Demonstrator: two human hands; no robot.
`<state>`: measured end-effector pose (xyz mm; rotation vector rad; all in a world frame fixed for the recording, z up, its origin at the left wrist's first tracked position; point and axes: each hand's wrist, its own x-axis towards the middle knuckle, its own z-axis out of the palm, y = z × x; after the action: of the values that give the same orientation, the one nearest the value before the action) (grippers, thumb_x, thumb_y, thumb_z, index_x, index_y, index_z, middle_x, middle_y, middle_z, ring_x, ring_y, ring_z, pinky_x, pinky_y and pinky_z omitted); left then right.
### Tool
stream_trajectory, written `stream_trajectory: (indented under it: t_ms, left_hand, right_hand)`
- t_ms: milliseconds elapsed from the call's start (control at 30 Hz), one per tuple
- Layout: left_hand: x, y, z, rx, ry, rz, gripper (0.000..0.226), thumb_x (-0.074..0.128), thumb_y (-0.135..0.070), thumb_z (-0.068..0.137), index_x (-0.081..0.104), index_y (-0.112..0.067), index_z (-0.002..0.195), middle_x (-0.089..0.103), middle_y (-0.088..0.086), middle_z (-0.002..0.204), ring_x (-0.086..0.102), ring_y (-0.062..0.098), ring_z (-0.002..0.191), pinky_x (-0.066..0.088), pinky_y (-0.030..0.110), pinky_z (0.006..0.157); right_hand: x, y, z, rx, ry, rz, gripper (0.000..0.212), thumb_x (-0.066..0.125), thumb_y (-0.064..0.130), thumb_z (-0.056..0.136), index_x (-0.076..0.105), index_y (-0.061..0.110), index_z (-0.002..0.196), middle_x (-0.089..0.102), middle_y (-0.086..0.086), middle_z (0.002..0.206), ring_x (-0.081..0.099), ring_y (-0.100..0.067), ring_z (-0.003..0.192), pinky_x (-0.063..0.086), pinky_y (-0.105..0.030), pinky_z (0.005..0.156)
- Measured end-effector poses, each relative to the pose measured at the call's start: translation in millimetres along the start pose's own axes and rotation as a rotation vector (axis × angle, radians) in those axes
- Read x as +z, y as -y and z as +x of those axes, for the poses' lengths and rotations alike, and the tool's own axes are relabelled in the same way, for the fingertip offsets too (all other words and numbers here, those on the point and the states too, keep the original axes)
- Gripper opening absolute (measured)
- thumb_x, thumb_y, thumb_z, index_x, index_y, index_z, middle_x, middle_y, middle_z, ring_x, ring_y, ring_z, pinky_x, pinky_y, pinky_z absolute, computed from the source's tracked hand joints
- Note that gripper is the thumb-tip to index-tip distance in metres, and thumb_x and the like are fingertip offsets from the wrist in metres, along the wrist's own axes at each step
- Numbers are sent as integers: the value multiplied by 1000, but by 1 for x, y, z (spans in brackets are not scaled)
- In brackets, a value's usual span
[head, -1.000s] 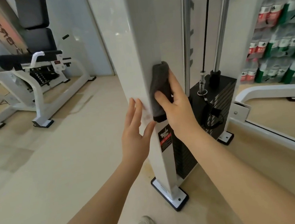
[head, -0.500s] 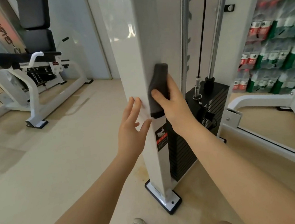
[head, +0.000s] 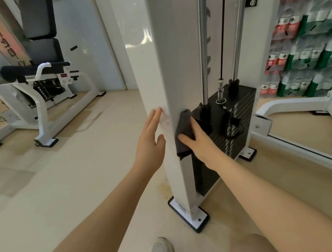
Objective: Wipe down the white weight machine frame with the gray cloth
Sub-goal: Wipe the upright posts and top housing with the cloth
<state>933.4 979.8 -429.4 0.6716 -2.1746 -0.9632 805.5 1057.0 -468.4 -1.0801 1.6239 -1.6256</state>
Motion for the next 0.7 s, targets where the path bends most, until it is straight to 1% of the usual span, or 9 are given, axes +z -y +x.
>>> stream_trajectory:
  t_ms: [67, 133, 233, 300, 400, 500, 567, 667, 700]
  left_hand:
    - [2, 6, -8, -15, 24, 14, 69, 38, 4, 89, 23, -38, 143, 22, -23, 145, 26, 6, 137, 28, 32, 112]
    - [3, 10, -15, -44, 41, 9, 68, 39, 2, 90, 22, -37, 143, 22, -22, 147, 26, 5, 137, 27, 35, 113]
    - [9, 20, -24, -75, 87, 25, 69, 42, -1, 90, 17, -36, 145, 22, -15, 151, 26, 7, 137, 28, 36, 112]
    - [14, 32, -29, -121, 119, 23, 71, 44, -4, 91, 12, -37, 145, 21, -13, 151, 29, 7, 135, 28, 31, 111]
    - [26, 56, -39, -245, 146, -1, 73, 42, -4, 90, 7, -38, 145, 19, -14, 151, 34, 7, 131, 30, 21, 99]
    - [41, 81, -50, -380, 167, -59, 78, 38, 0, 86, 4, -38, 146, 18, -15, 151, 34, 8, 131, 31, 22, 95]
    - [50, 97, -55, -454, 175, -112, 79, 38, -1, 85, 4, -40, 145, 18, -14, 151, 35, 10, 131, 38, 20, 89]
    - [64, 117, -61, -566, 181, -190, 80, 43, -4, 87, 3, -43, 144, 19, -12, 151, 37, 9, 127, 41, 5, 64]
    - [68, 123, -64, -590, 183, -204, 80, 45, -5, 88, 3, -43, 144, 20, -12, 151, 37, 9, 127, 41, 5, 66]
  right_hand:
    - [3, -20, -10, 42, -28, -64, 67, 55, 16, 92, 19, 29, 147, 38, 9, 142, 39, -5, 126, 36, -14, 100]
    - [6, -33, -16, 84, -46, -108, 69, 56, 14, 91, 18, 26, 148, 35, 2, 147, 33, -15, 134, 30, -31, 110]
    - [12, -38, -21, 101, -79, -82, 68, 56, 11, 91, 21, 26, 147, 40, 1, 144, 37, -17, 133, 31, -27, 104]
    - [13, -33, -19, 67, -116, -36, 67, 56, 10, 91, 23, 26, 147, 42, 2, 142, 39, -14, 131, 33, -24, 103]
    - [11, -23, -10, -23, -153, 46, 67, 55, 7, 91, 22, 24, 147, 40, 5, 144, 39, -6, 129, 34, -24, 106]
    - [11, -31, -7, -51, -154, 60, 65, 51, 11, 93, 18, 26, 147, 36, 12, 143, 36, 2, 128, 33, -18, 105]
    - [12, -51, -10, -20, -147, 43, 64, 50, 12, 94, 17, 26, 148, 33, 11, 146, 33, 2, 130, 32, -15, 104]
    - [15, -94, -20, 110, -120, 4, 67, 51, 11, 93, 15, 25, 148, 33, 6, 148, 33, -5, 133, 31, -18, 104]
    - [17, -109, -24, 157, -118, -14, 69, 53, 11, 93, 15, 25, 148, 33, 4, 148, 33, -8, 134, 31, -22, 106]
